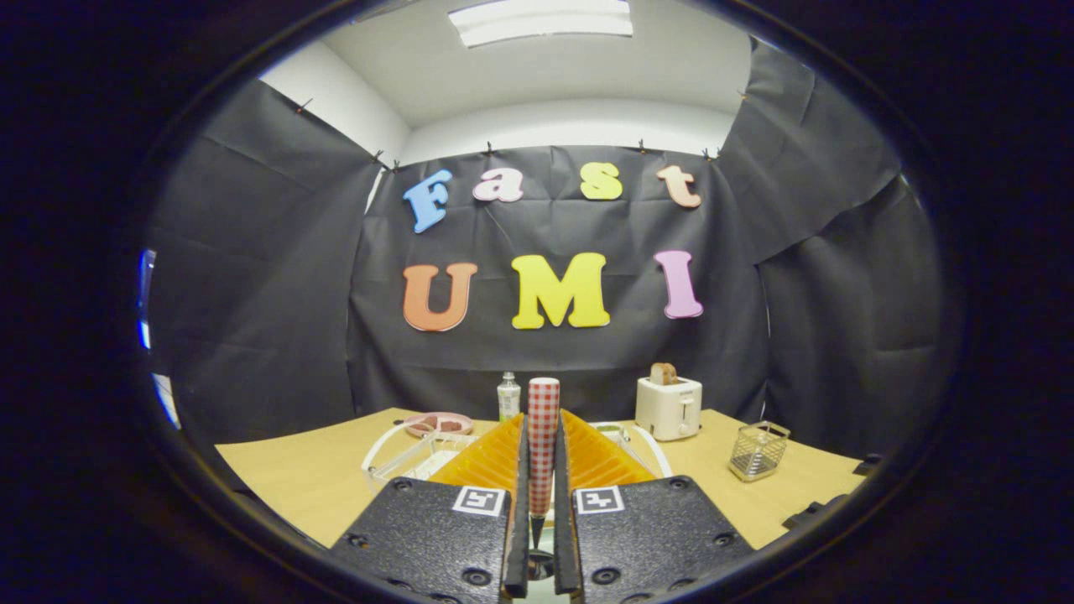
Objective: Take the plate from the dish rack, then take the spoon from the basket and place it into the plate.
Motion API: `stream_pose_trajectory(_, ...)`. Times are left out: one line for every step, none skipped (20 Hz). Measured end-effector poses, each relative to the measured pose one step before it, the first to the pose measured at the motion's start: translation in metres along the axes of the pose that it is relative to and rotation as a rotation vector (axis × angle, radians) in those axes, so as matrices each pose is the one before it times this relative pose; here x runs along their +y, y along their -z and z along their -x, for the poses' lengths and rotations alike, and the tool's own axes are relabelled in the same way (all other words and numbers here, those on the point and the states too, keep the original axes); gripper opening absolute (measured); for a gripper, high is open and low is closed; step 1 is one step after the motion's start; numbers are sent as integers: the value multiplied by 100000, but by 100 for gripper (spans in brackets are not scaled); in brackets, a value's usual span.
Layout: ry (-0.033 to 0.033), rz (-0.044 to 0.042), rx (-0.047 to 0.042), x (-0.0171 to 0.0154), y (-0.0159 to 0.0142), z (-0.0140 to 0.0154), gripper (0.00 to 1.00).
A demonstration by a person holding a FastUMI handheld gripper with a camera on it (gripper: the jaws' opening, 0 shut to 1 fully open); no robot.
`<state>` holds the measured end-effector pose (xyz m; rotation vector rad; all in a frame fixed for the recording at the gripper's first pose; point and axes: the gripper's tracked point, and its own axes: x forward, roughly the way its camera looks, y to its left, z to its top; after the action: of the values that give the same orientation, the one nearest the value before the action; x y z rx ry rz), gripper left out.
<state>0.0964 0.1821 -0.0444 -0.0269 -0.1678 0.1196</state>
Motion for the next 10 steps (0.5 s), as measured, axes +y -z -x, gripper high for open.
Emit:
stream_pose_trajectory(-244,-1411,885,94,1113,25,17)
stream_pose_trajectory(-13,-912,1021,43,1164,89,17)
stream_pose_trajectory(53,-376,757,-94,1002,102,17)
stream_pose_trajectory(-165,-374,1140,-107,953,-166,17)
stream_pose_trajectory(-299,-394,1486,13,816,-81,18)
stream_pose_trajectory(-550,790,1518,138,786,-52,18)
stream_pose_trajectory(175,1230,1568,-141,733,-158,19)
stream_pose_trajectory(-134,612,1434,-101,510,-12,19)
stream_pose_trajectory(57,-53,-232,19,142,-67,19)
stream_pose_trajectory(837,477,-255,-406,-235,55,20)
